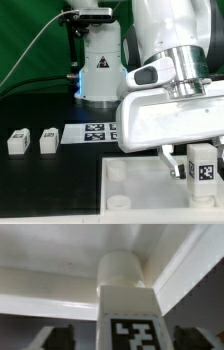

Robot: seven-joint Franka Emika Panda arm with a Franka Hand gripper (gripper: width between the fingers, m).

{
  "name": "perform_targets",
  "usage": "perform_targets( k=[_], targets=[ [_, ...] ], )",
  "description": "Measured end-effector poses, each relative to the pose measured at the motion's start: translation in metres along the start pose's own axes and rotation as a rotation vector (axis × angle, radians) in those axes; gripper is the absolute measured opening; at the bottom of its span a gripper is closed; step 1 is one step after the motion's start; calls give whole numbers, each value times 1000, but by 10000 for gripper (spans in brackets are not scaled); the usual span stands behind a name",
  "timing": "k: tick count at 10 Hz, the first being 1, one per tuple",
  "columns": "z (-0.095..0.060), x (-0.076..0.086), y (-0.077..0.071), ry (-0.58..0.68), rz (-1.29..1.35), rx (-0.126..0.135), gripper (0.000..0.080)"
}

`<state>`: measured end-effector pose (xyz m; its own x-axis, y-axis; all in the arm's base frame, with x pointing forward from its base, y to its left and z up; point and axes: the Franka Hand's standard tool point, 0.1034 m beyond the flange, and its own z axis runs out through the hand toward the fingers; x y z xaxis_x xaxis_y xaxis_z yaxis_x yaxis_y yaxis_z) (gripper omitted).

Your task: Assemble one leg

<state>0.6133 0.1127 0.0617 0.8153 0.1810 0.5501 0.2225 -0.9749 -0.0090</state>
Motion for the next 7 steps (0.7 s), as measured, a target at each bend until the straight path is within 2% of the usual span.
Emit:
perform_targets(
  k=[1, 2, 7],
  targets=[
    [0, 0, 0, 0, 0, 0, 601],
    [0, -1, 0, -1, 0, 0, 635],
    [1, -2, 0, -4, 0, 0, 649]
  ],
)
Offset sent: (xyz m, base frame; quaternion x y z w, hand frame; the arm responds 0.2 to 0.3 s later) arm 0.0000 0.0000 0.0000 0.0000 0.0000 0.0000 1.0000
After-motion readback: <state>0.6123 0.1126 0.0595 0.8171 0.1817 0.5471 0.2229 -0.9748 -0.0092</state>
